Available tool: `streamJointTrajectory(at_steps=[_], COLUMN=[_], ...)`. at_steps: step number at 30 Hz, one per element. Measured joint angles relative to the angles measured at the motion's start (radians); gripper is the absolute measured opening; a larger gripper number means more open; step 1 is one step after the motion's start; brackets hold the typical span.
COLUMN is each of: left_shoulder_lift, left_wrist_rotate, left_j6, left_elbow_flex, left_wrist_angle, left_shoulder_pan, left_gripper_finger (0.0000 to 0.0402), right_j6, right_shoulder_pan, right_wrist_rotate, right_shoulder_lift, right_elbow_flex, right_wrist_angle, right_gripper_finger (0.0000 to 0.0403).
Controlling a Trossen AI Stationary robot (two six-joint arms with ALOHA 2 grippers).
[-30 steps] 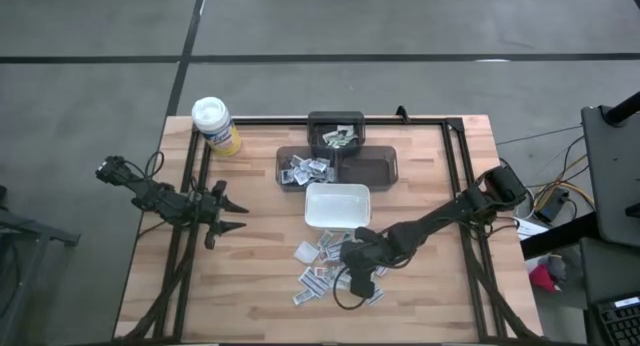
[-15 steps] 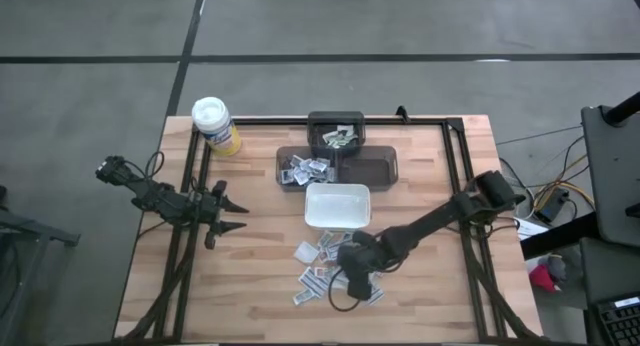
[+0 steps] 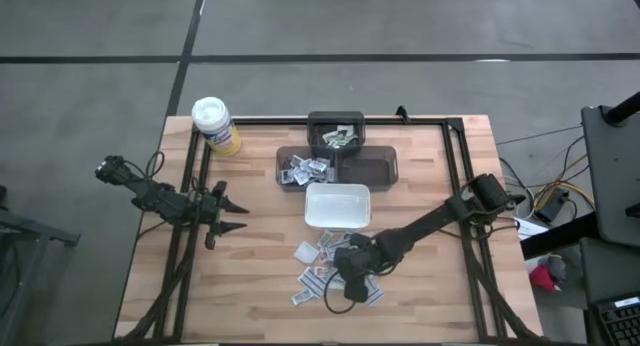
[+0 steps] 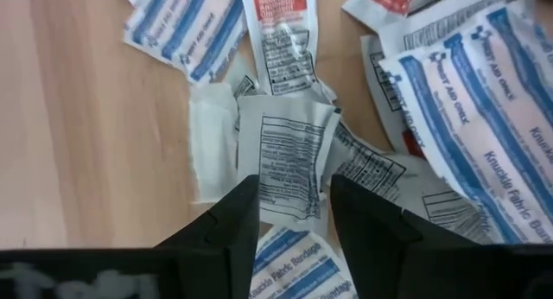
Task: Pick & Place First Aid Supplies
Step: Put the alcohol pad into the left black bin
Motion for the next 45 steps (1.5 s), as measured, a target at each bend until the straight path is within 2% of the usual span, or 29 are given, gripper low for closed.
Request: streamJointTrajectory(at_steps=[30, 39, 45], left_shoulder_lift=[0.001, 0.001, 0.001], left_wrist_rotate=[-0.001, -0.002, -0.002], left_j6=[0.0, 0.0, 0.0], left_elbow_flex=[0.0, 0.0, 0.0], left_wrist_angle=[0.001, 0.001, 0.001], left_shoulder_pan=[0.0, 0.0, 0.0], left_gripper_finger=[0.0177, 0.0177, 0.0177], right_j6=[0.019, 0.019, 0.005], right_shoulder_pan=[0.0, 0.0, 0.0], right_wrist_rotate=[-0.047, -0.051, -0.056], right_shoulder_lift=[-0.007, -0.007, -0.007], right_elbow_flex=[0.001, 0.035, 0.137], right_wrist_angle=[-0.023, -0.054, -0.201], right_gripper_finger=[0.0013, 0.0009, 0.0009])
